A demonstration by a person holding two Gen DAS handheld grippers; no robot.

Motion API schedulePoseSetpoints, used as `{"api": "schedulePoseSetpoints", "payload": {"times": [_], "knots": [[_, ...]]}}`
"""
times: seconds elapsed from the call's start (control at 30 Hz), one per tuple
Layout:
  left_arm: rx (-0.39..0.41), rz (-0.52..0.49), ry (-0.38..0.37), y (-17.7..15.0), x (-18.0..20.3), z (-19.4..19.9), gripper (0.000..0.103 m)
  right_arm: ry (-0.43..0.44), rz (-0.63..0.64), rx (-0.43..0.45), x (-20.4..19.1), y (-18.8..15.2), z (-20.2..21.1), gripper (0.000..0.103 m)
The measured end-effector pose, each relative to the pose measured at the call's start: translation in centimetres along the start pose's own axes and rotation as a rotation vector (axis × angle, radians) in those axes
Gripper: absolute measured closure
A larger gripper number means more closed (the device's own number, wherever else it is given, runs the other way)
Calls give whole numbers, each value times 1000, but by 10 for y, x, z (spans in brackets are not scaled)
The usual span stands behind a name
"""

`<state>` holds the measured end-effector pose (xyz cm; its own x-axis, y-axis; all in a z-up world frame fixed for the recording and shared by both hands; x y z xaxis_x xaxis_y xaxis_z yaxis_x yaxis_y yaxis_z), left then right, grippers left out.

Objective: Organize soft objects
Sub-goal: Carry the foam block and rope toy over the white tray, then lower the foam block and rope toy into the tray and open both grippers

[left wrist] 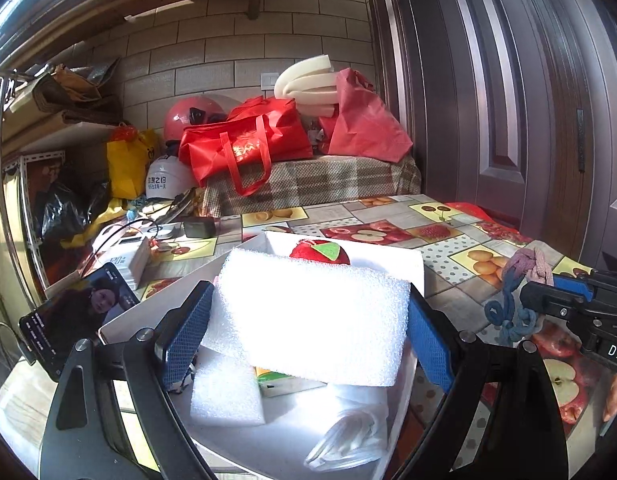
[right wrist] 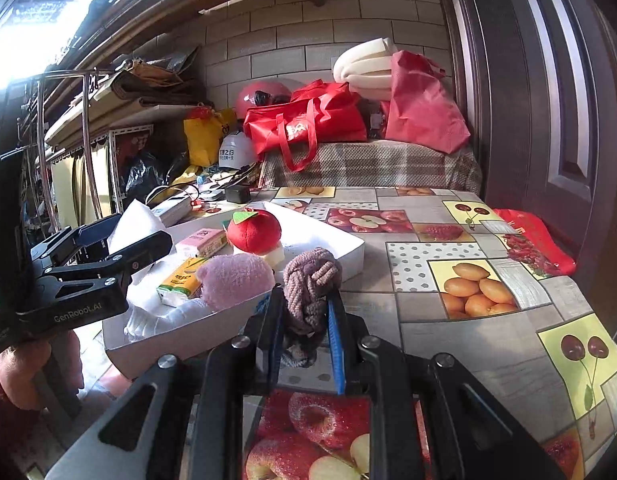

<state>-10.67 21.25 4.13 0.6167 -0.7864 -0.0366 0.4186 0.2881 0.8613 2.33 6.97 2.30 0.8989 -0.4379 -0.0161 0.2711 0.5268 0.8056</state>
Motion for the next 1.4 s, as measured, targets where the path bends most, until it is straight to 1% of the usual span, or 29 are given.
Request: {"api": "schedulePoseSetpoints", "payload": {"times": [0.2, 0.3, 0.43, 0.6, 0.8, 0.93, 1.07, 1.2, 1.27, 1.3, 1.33, 1.37, 1.4], "knots": [[-11, 75, 68, 5, -42, -15, 11, 19, 64, -9, -23, 9, -15, 84], [-18, 103, 86, 6, -56, -22, 11, 34, 87, 1, -37, 14, -22, 84], [-22, 106, 98, 9, -62, -28, 11, 61, 109, 16, -56, 22, -31, 84], [-33, 109, 95, 11, -68, -35, 11, 90, 128, 15, -76, 32, -45, 84], [-35, 109, 88, 13, -70, -38, 11, 85, 183, 6, -94, 45, -65, 84], [-41, 121, 81, 15, -75, -41, 11, 67, 176, 14, -96, 57, -78, 84], [-50, 134, 81, 16, -80, -45, 11, 64, 117, -13, -84, 67, -95, 84], [-62, 145, 90, 16, -83, -48, 10, 56, 90, -51, -78, 72, -108, 83], [-60, 155, 104, 16, -84, -48, 9, 49, 91, -57, -79, 72, -109, 75], [-56, 158, 111, 16, -84, -47, 6, 39, 89, -44, -78, 72, -106, 54], [-46, 164, 117, 16, -85, -46, 3, 21, 80, -29, -77, 72, -103, 37], [-34, 174, 126, 16, -87, -43, 1, 4, 57, -18, -72, 72, -101, 32], [-26, 182, 130, 16, -89, -42, 0, 7, 32, -15, -67, 72, -101, 21]]}}
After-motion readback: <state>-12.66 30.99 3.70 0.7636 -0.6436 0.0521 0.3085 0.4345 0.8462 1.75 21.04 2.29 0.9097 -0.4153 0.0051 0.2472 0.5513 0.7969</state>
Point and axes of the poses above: each gripper's, at about its wrist camera, not at the fingertips, and z roughly against the way its jaws point, x to its right, y to its top, the point moved 5 cm from there along -z, roughly the way its jaws point, and after that the axes turned 15 degrees about -x, right-handed, at the moved point
